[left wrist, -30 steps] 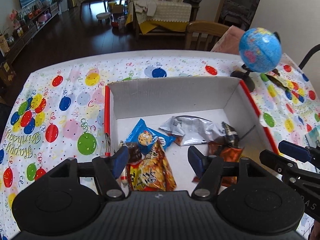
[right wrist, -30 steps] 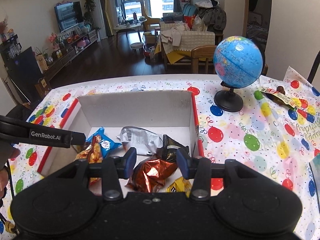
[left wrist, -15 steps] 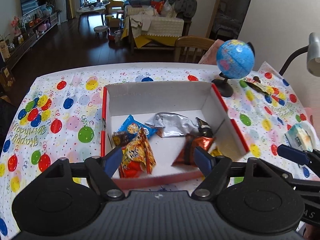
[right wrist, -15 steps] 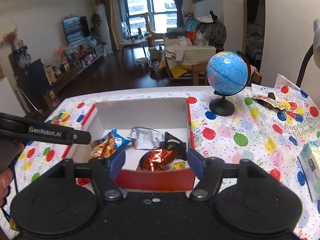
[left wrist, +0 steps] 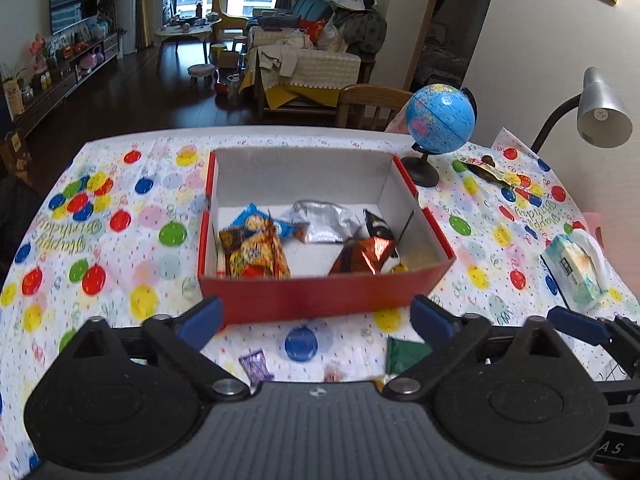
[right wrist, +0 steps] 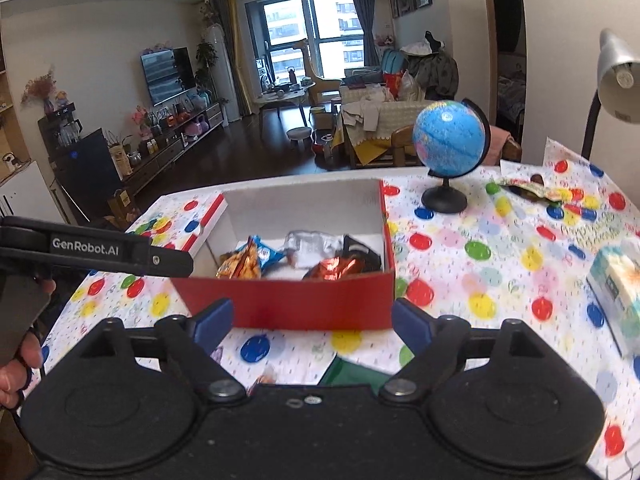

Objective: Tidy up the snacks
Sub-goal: 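Pull both tools back from the box toward the remaining snacks, then grasp the purple candy with left tool while right grasps the round chocolate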

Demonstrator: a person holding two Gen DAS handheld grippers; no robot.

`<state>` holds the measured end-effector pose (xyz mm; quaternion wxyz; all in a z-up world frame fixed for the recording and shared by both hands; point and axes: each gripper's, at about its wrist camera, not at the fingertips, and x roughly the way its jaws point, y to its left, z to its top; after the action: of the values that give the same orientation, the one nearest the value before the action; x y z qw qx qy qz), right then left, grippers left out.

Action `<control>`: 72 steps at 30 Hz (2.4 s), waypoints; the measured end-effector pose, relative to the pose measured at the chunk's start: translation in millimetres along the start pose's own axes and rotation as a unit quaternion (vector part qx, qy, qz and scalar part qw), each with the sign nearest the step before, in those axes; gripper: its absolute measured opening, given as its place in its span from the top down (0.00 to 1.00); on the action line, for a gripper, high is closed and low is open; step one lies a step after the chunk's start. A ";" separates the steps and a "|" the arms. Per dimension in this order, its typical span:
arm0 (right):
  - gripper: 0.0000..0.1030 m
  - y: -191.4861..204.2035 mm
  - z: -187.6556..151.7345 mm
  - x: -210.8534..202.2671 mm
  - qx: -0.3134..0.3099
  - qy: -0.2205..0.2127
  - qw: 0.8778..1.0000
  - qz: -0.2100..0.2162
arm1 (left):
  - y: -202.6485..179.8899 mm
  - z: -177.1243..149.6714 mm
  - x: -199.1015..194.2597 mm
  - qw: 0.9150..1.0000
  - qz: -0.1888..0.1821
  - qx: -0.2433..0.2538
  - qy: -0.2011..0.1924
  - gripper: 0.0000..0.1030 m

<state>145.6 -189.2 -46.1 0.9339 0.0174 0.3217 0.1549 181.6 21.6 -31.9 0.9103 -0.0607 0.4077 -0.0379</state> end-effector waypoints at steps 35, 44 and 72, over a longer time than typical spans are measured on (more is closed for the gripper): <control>0.19 20.1 -74.9 83.4 0.077 0.128 0.987 -0.056 | 67.6 -61.8 116.6 0.987 0.052 -0.052 0.141 0.02; 0.27 19.0 -75.3 107.8 0.097 0.148 0.983 -0.048 | 69.6 -62.3 141.7 0.983 0.075 -0.051 0.158 0.06; 0.59 19.3 -81.5 132.1 0.113 0.172 0.978 -0.043 | 74.4 -52.5 153.8 0.983 0.093 -0.046 0.154 0.78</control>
<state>189.2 -136.6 -186.8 0.8623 0.0820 0.4935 0.0780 246.1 72.9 -190.5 0.8321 -0.0580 0.5486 0.0571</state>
